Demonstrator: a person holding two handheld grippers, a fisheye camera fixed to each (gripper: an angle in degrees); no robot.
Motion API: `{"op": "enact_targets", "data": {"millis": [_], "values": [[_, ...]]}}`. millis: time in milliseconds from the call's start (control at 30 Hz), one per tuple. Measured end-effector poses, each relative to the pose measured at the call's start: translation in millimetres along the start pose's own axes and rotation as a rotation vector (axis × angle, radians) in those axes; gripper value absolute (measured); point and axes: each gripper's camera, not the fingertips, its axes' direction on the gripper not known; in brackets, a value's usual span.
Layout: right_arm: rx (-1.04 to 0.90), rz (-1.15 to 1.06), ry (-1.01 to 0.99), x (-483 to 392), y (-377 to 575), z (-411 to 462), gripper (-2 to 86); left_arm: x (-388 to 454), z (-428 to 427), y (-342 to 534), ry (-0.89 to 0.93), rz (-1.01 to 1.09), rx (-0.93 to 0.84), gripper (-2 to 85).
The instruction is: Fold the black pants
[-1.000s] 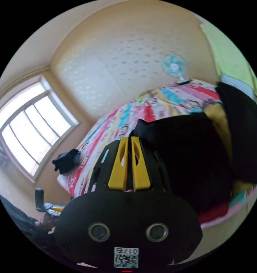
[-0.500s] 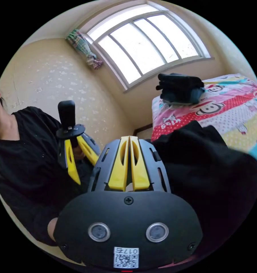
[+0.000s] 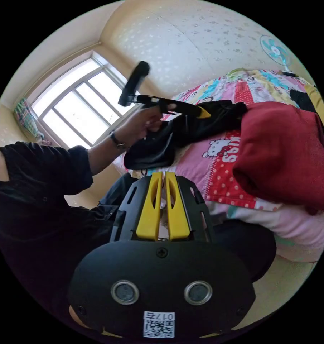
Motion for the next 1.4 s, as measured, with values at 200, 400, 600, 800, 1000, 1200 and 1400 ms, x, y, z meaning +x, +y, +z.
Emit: {"op": "enact_targets", "data": {"millis": [200,400,600,800,1000,1200,1400], "values": [[0.009,0.093,0.061,1.6,-7.4,-6.8,6.9,-5.1,27.2,-8.0,0.078,-0.111,-0.055,2.8],[0.223,0.277,0.045,23.7,-51.7,-1.1,16.8,-19.1,-145.8,64.7,0.106,-0.240,0.246,0.7],[0.238,0.428,0.009,56.3,-124.2,64.3,17.3,-5.3,-320.9,177.2,0.103,-0.310,0.566,0.3],[0.566,-0.002,-0.162,-103.4,-178.2,-41.9,6.2,13.0,-486.9,313.0,-0.075,-0.391,0.945,0.0],[0.783,-0.580,0.011,-370.4,-231.1,-201.5,5.2,35.7,-662.3,409.9,-0.208,-0.396,1.428,-0.3],[0.874,-0.802,0.185,-532.5,-270.1,-314.8,5.1,32.3,-822.2,408.3,-0.140,-0.224,1.471,-0.2],[0.923,-0.881,0.489,-628.5,-288.1,-354.9,5.1,32.1,-907.4,372.0,-0.109,-0.166,1.414,-0.2]]}}
